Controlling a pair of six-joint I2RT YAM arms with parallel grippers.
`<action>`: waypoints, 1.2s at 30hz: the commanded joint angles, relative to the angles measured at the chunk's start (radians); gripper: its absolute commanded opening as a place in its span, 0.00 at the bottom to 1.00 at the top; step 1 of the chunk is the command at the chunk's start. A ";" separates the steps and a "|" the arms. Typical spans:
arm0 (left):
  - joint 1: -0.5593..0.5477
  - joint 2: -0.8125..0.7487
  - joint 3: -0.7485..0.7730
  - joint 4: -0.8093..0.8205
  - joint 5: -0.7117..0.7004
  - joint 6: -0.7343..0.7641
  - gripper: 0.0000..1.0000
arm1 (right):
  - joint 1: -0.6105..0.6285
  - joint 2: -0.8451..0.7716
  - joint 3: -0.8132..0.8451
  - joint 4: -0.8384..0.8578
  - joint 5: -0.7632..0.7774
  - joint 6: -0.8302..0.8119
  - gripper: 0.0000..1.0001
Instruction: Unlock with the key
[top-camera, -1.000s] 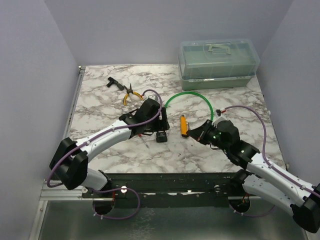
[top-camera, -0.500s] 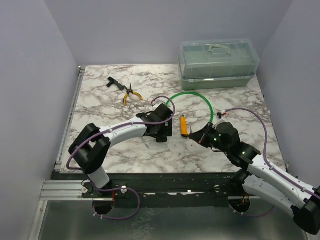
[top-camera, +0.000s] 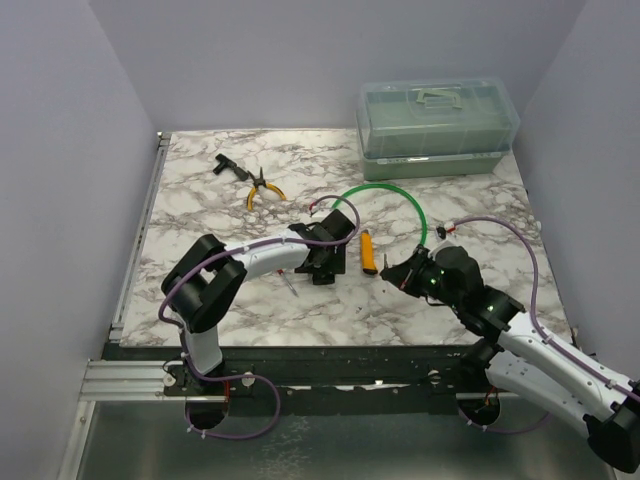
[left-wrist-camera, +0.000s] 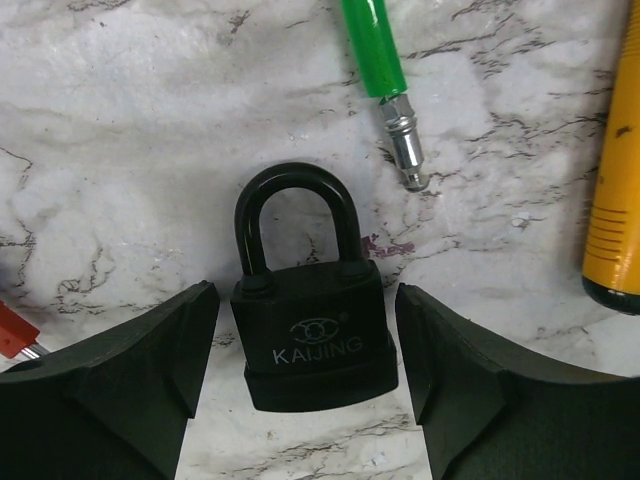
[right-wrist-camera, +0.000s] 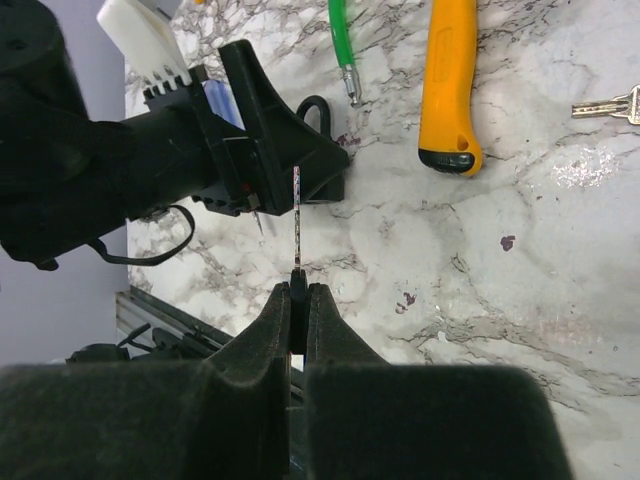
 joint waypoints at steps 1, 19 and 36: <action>-0.010 0.030 0.026 -0.037 -0.051 -0.031 0.78 | -0.008 -0.019 -0.008 -0.031 0.036 -0.020 0.00; -0.010 0.069 0.053 -0.053 -0.054 -0.059 0.67 | -0.008 -0.001 -0.019 -0.027 0.035 -0.027 0.00; -0.013 0.074 0.052 -0.053 -0.043 -0.075 0.28 | -0.007 0.014 -0.020 -0.022 0.032 -0.023 0.00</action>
